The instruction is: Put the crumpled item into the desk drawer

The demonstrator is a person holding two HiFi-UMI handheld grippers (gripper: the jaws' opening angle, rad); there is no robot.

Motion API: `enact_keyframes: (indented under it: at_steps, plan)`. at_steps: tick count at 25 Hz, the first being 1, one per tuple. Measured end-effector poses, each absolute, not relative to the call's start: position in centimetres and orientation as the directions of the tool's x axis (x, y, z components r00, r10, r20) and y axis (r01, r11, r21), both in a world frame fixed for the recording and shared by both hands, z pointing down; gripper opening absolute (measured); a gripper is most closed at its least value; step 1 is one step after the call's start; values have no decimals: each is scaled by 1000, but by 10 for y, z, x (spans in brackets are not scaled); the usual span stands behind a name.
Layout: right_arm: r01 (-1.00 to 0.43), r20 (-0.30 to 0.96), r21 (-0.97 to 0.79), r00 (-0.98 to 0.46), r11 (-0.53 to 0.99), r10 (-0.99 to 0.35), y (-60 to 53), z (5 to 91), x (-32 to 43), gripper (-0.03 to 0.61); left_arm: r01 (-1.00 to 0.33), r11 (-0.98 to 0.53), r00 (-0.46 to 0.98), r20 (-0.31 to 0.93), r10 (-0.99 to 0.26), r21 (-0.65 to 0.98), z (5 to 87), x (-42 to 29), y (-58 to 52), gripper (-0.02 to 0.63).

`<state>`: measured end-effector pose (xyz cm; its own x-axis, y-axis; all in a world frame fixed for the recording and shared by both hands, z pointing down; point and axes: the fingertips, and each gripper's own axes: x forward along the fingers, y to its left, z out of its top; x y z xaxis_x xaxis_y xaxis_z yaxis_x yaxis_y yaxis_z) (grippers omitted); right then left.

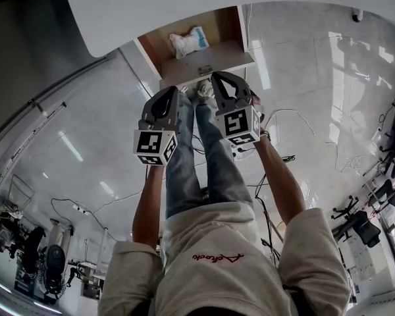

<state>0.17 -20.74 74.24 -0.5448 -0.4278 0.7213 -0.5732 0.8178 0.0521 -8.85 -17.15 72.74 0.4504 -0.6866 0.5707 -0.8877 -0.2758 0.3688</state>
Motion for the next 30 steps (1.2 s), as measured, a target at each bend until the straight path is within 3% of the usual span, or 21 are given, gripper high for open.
enact_keyframes:
  at_steps: [10,30]
  plan:
    - [-735,678,-66,-529,675,-510,-181,723,22,12,-894,-250,435,581,-688,373,705,-89,-154,9]
    - [-801,522,-35,-524,597,-673,-237,547,29,12,-910,-317,408,435,-803,269,544,-103,-215,9]
